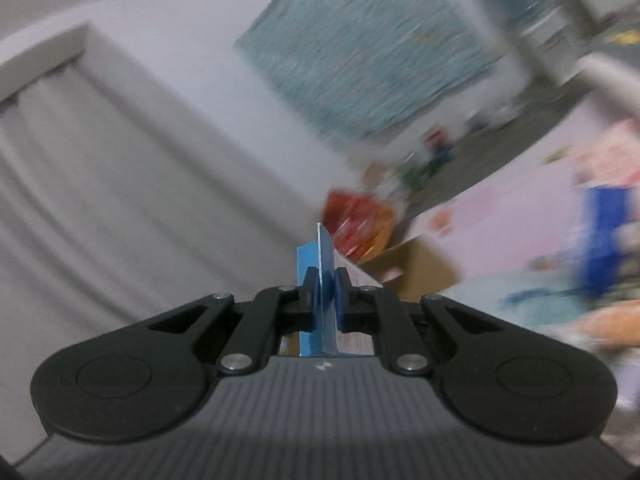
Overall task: Organize soft objects
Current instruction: 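Carry both items to the cardboard box and release them inside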
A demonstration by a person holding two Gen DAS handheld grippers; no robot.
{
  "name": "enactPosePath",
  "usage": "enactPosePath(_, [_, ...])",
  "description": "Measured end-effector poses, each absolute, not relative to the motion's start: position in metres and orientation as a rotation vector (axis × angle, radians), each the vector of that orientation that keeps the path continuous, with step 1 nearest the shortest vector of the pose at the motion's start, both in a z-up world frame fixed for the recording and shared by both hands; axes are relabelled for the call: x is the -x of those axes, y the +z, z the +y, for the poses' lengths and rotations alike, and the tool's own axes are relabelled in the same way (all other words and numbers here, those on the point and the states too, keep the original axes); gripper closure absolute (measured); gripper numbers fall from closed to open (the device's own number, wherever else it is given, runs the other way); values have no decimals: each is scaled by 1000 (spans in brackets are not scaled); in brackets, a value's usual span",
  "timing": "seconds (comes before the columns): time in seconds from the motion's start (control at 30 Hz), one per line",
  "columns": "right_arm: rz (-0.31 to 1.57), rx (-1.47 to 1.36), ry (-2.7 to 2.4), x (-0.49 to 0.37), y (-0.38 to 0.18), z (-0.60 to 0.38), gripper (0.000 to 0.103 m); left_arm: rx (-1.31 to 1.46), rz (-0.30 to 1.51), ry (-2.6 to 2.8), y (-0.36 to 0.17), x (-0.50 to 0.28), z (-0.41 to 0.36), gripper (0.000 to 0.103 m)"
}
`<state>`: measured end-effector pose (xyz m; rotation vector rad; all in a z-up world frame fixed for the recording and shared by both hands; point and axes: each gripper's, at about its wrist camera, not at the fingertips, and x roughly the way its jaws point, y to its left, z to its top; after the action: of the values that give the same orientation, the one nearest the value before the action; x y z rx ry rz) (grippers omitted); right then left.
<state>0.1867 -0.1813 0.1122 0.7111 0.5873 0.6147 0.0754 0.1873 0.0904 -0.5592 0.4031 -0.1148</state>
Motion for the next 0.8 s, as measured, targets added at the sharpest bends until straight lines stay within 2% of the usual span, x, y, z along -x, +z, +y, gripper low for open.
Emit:
enactPosePath(0.33, [969, -601, 751, -309, 58, -22, 97, 417, 741, 40, 48, -186, 276, 59])
enactPosePath(0.57, [1231, -620, 744, -376, 5, 14, 97, 327, 850, 126, 22, -249, 291, 59])
enactPosePath(0.8, [1339, -639, 692, -422, -23, 39, 94, 179, 884, 212, -1, -280, 267, 59])
